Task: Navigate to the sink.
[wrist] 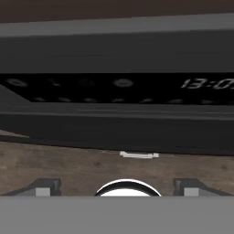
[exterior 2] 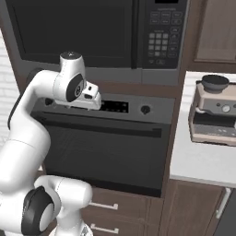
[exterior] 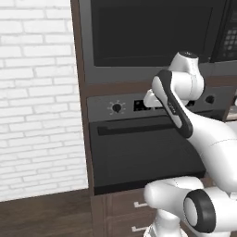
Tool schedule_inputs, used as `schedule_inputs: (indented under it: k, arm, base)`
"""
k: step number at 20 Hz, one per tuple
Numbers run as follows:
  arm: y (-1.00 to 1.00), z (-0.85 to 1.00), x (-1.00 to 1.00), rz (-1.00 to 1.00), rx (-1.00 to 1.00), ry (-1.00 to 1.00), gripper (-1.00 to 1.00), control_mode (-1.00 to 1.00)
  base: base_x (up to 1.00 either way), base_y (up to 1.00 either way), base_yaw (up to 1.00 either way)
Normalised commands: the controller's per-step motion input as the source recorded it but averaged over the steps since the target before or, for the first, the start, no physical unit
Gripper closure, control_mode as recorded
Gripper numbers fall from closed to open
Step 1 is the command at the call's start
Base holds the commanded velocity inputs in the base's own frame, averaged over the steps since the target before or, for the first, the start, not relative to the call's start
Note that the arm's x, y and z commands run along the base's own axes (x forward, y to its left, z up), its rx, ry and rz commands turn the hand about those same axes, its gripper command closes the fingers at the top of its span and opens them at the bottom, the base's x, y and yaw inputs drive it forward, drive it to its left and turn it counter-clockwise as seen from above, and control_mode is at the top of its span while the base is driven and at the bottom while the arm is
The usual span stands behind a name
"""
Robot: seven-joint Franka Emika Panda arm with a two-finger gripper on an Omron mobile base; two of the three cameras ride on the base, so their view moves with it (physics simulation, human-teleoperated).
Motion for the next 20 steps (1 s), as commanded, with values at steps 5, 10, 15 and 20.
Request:
schedule_inputs:
  k: [5,10,15,20]
  arm:
    - [0.0,0.0,0.0,0.0,0.0,0.0,-1.0,1.0]
    - [0.0,0.0,0.0,0.0,0.0,0.0,-1.0,1.0]
    - [0.0,0.0,0.0,0.0,0.0,0.0,-1.0,1.0]
    - [0.0,0.0,0.0,0.0,0.0,0.0,-1.0,1.0]
  base:
    - [-0.37,0.0,-0.06]
    - [-0.24,0.06,-0.23]
    - [-0.15,0.13,-0.33]
    - [-0.13,0.1,-0.43]
